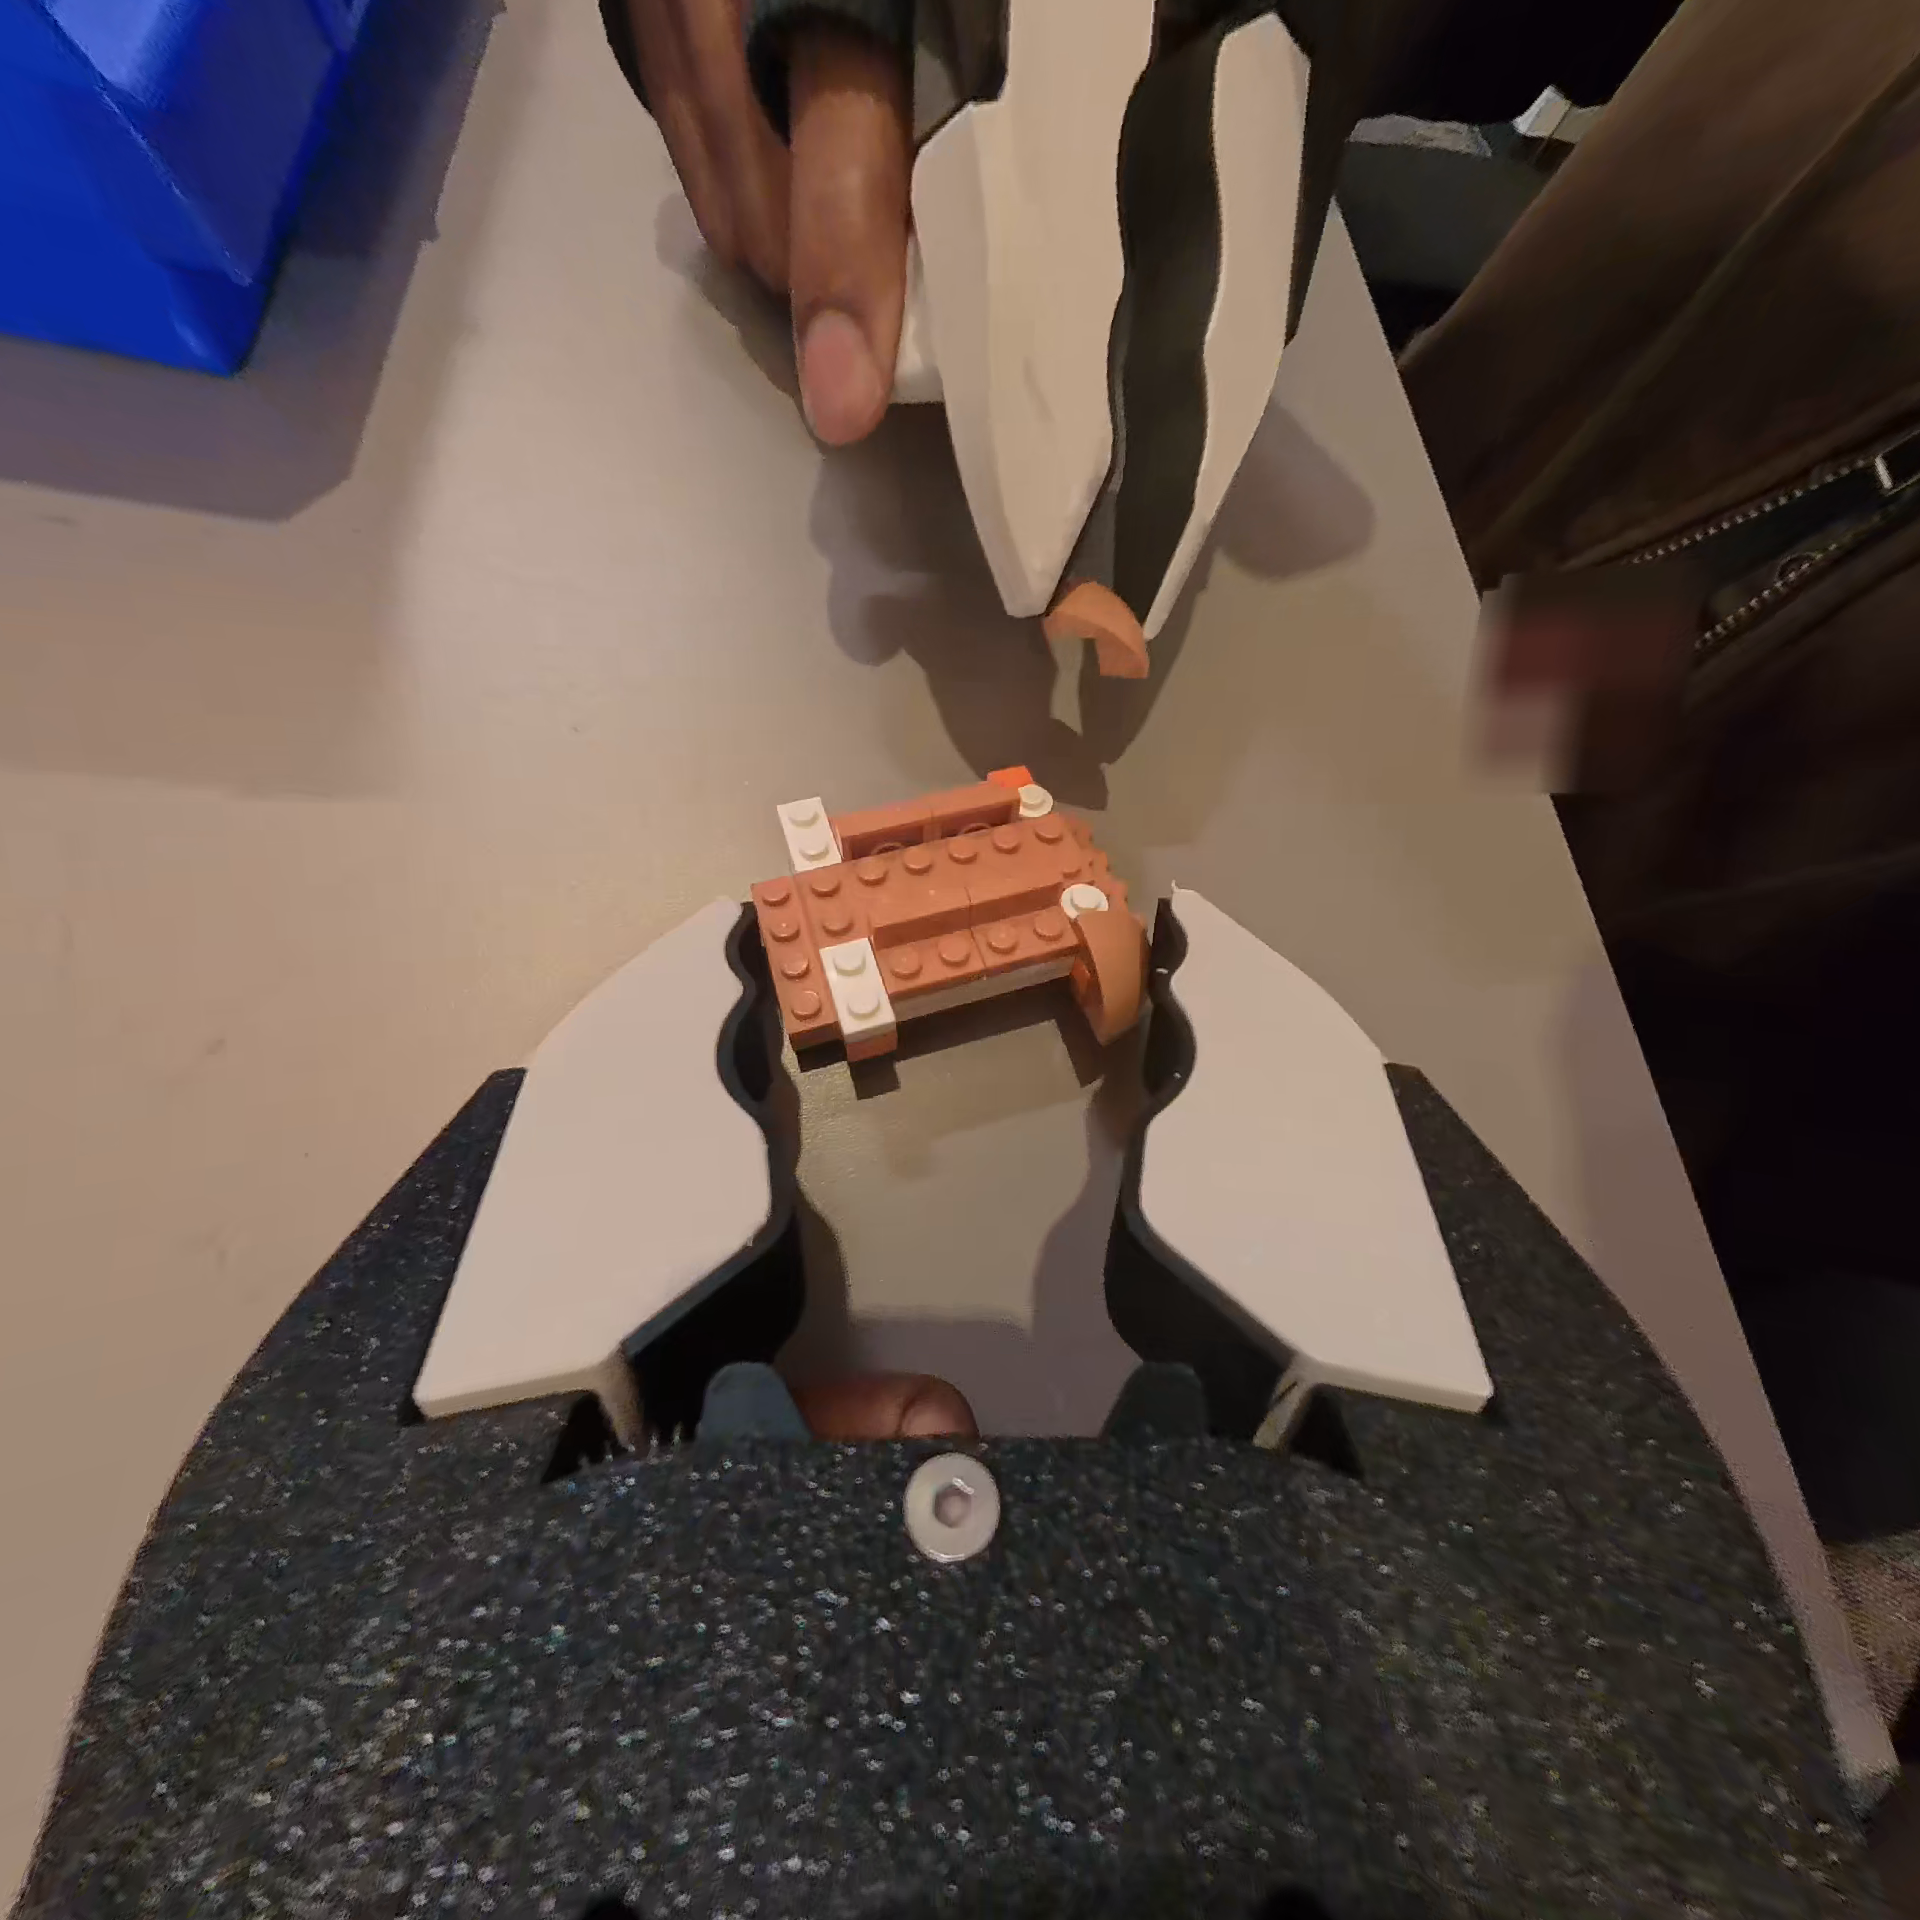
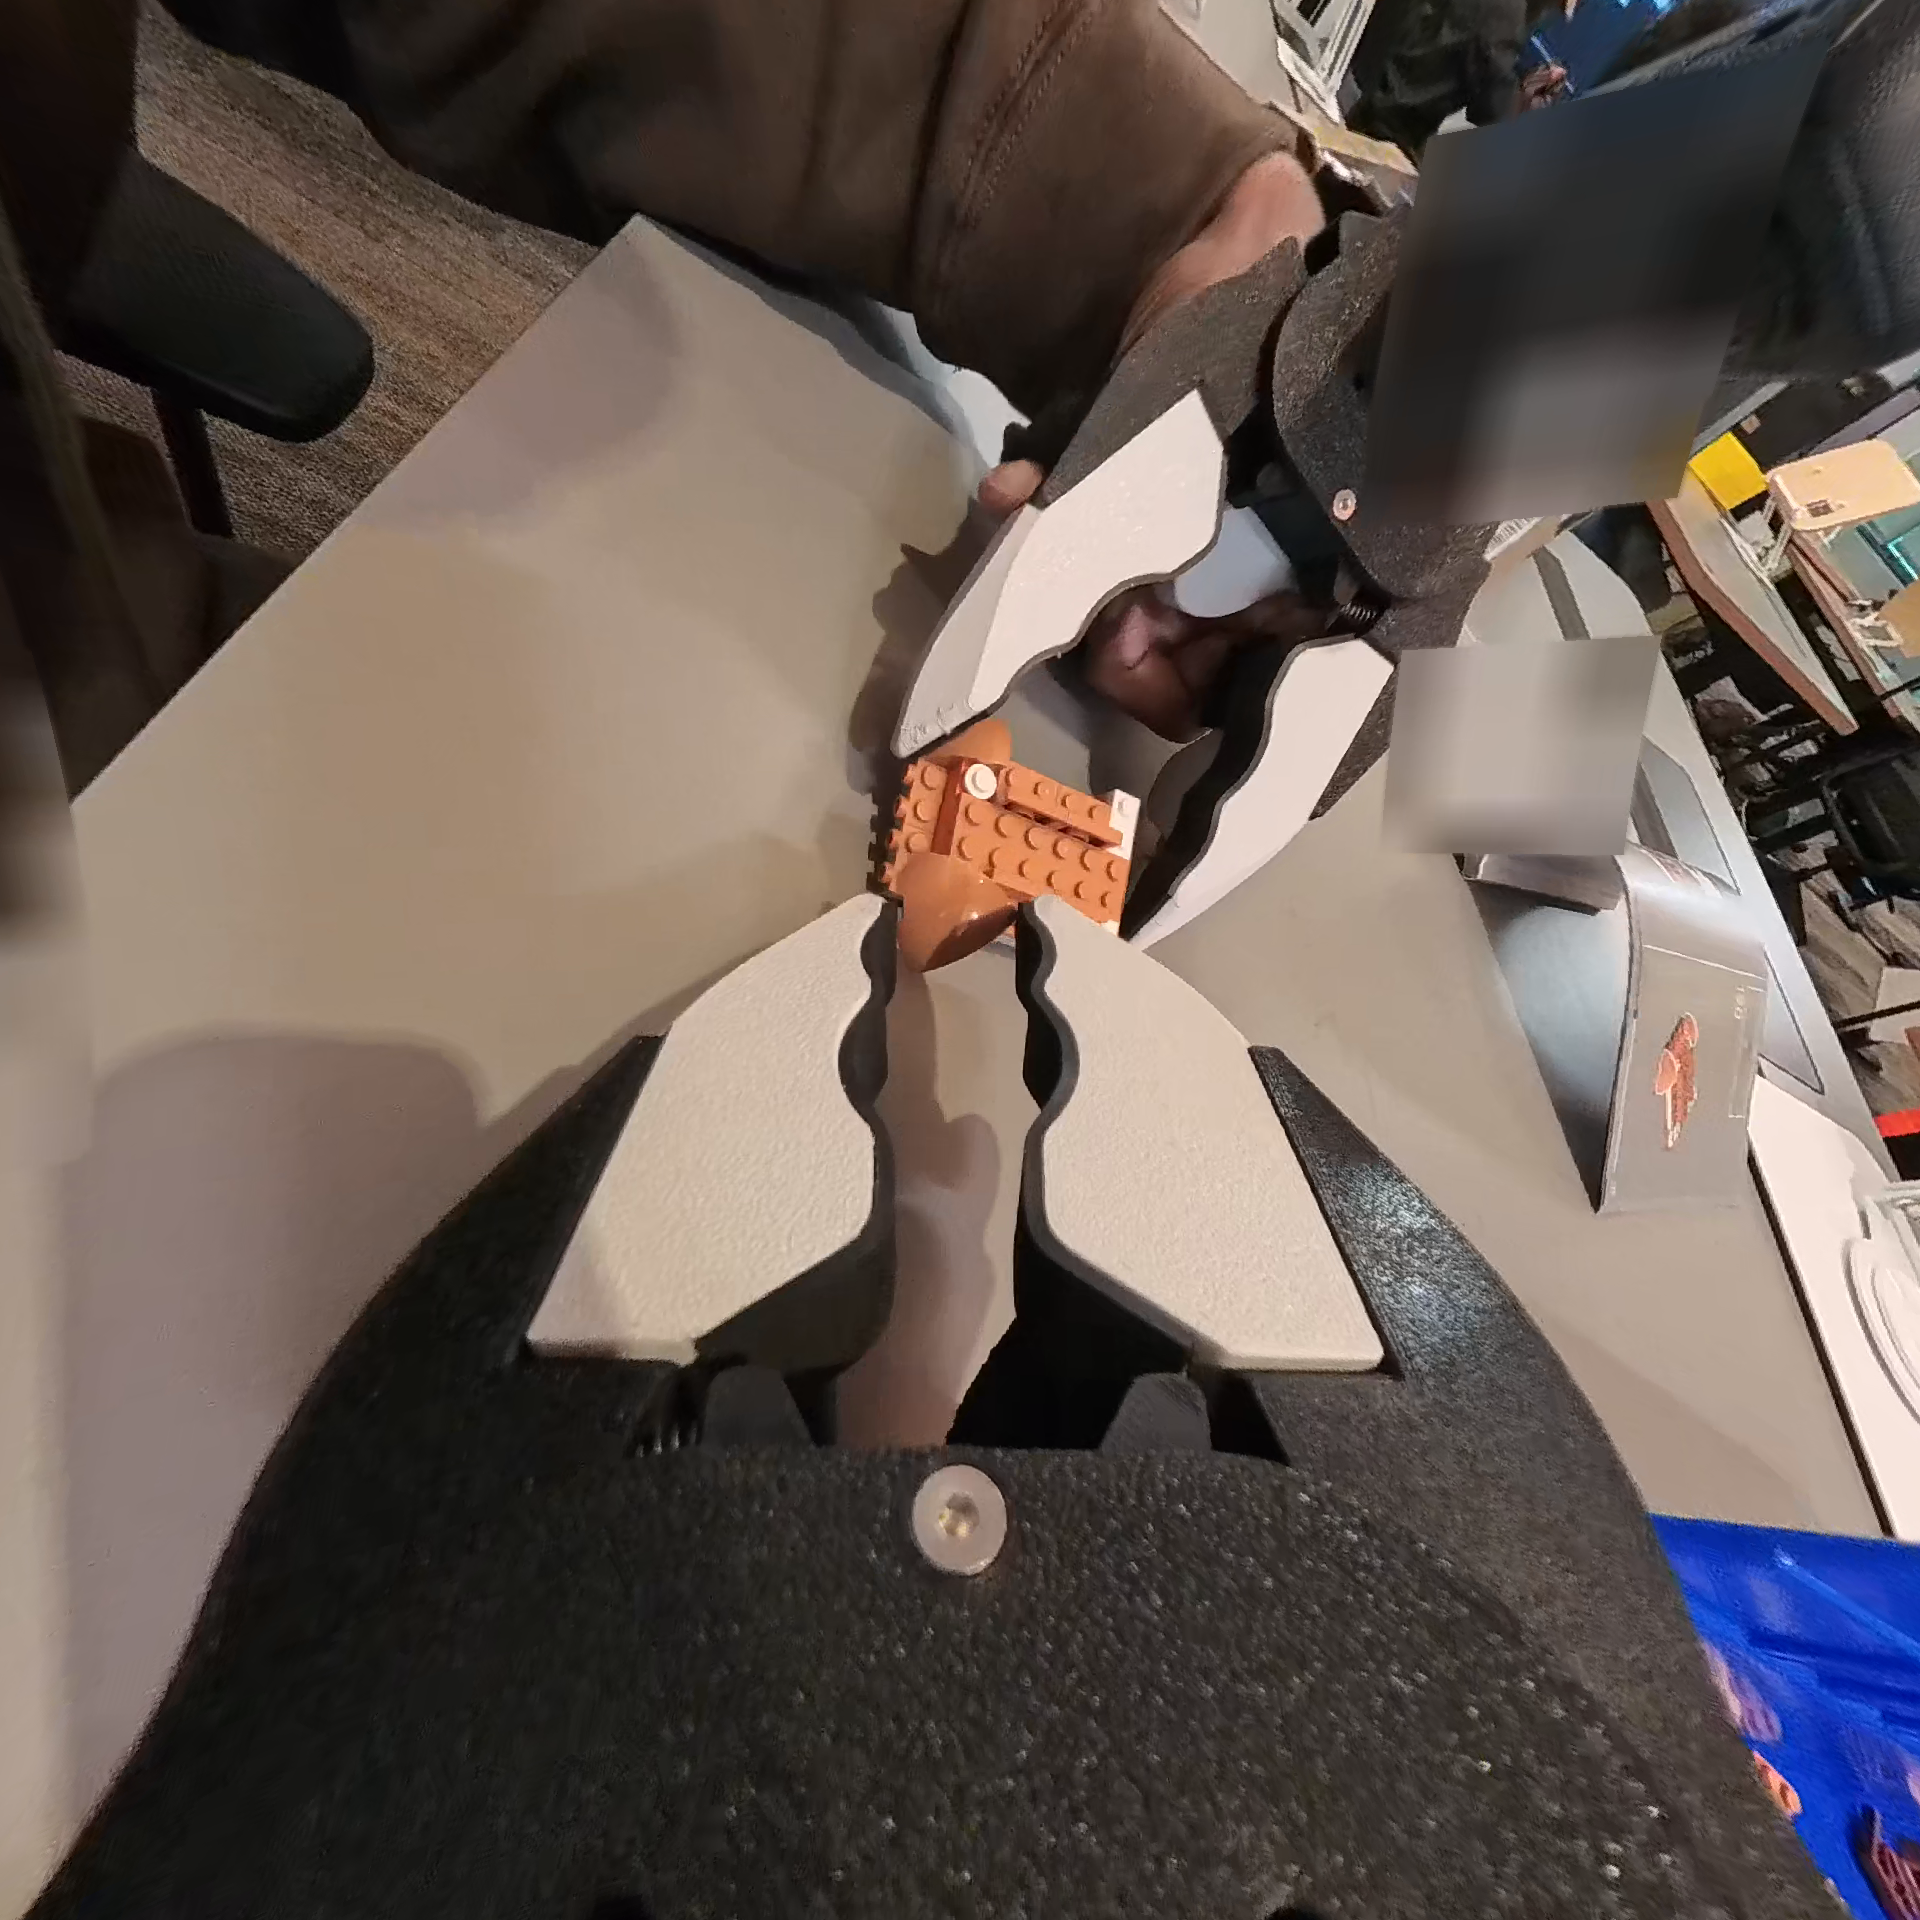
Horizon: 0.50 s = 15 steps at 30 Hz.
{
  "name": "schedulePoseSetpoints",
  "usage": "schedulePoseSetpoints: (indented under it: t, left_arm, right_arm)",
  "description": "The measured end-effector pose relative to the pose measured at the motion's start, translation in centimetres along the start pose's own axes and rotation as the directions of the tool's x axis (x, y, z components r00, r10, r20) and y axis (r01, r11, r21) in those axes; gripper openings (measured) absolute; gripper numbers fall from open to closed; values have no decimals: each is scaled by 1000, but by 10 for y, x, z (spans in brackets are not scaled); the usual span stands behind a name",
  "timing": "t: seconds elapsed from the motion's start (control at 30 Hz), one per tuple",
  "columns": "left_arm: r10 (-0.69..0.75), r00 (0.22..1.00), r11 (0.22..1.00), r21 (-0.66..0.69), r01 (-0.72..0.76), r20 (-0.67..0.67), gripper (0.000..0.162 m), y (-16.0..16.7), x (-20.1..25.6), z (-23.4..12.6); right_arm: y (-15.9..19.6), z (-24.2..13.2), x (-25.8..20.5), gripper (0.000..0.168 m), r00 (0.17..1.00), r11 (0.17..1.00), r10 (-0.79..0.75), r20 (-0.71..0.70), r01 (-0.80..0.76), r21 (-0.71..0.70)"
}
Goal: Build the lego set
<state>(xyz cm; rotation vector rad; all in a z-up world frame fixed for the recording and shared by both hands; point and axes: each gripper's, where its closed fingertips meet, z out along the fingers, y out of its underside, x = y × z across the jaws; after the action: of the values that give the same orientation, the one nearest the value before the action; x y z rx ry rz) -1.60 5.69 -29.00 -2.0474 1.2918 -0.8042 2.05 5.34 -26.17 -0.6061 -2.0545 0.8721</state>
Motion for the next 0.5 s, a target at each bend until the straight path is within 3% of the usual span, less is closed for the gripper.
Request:
schedulePoseSetpoints:
  t: [0.17,0.3,0.5]
  left_arm:
    - [22,999,999,-31,-21,34,77,5,-1,0]
    - [-23,995,995,99,13,102,79,-13,0,-11]
    - [-219,974,935,298,195,50,52,-46,24,-9]
  right_arm:
    - [2,4,-2,22,1000,999,-27,5,27,-25]
    - [-3,4,0,22,1000,1000,-28,-4,28,-3]
    - [-15,-3,6,22,998,996,-42,-52,45,70]
